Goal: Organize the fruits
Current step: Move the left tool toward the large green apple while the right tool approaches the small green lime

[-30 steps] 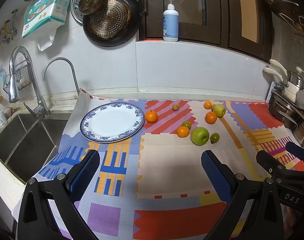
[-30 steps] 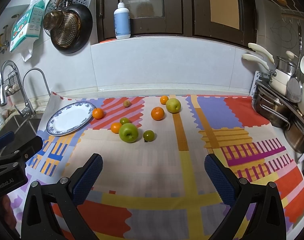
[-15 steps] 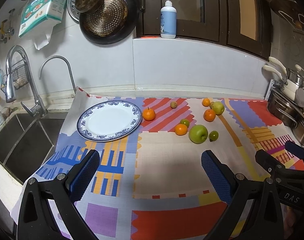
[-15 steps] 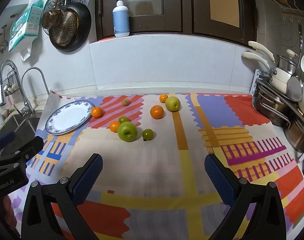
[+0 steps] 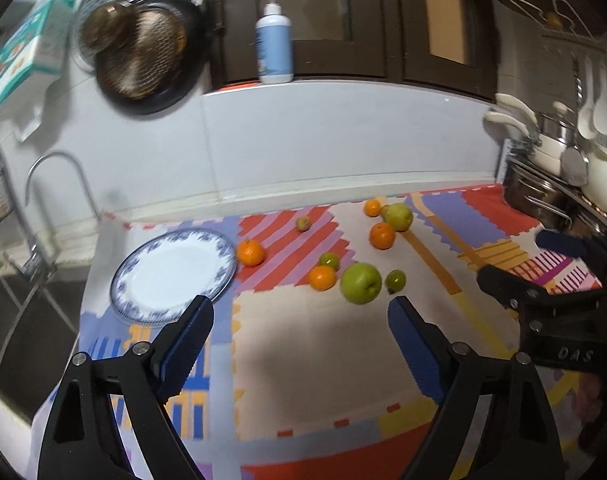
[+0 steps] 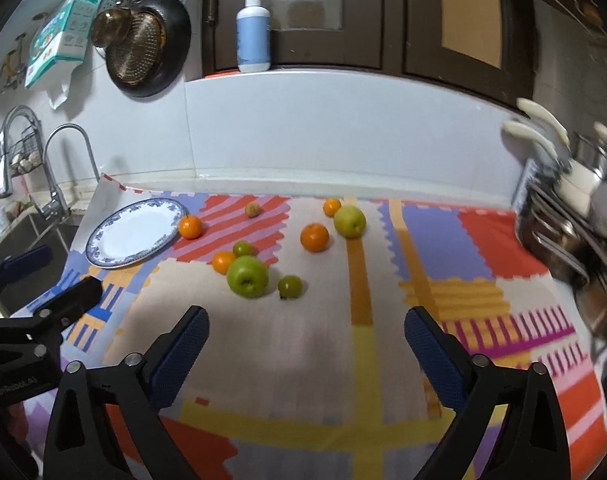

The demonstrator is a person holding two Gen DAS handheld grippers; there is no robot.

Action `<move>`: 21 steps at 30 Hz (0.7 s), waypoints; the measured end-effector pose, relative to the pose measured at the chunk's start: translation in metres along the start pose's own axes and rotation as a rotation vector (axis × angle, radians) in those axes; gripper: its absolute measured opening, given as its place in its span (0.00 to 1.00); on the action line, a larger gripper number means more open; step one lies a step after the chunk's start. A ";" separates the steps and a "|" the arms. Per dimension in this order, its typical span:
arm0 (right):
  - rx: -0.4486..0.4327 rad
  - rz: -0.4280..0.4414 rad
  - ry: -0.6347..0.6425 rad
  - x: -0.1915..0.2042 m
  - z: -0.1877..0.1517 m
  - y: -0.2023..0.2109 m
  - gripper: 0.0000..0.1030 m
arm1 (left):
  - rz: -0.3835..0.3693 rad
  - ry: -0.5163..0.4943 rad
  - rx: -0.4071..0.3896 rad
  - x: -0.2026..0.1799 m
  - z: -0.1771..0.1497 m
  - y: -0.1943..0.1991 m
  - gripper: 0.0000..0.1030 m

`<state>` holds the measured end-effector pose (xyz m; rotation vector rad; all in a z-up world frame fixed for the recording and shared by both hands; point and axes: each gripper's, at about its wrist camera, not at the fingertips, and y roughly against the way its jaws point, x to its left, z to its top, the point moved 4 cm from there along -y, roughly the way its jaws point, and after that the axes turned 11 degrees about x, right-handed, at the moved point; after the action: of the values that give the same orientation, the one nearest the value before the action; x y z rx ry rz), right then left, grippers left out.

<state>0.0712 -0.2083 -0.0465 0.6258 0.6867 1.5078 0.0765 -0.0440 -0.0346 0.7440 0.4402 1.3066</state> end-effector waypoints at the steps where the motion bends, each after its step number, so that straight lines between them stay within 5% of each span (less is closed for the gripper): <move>1: -0.007 0.000 0.018 0.000 0.004 -0.002 0.94 | -0.007 -0.010 -0.007 -0.002 0.003 -0.003 0.85; 21: 0.130 0.166 0.117 -0.005 0.028 -0.101 0.72 | -0.162 -0.161 0.061 -0.033 0.034 -0.089 0.72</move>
<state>0.1600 -0.2102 -0.1023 0.7111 0.8442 1.6727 0.1544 -0.0917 -0.0781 0.8404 0.4034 1.0771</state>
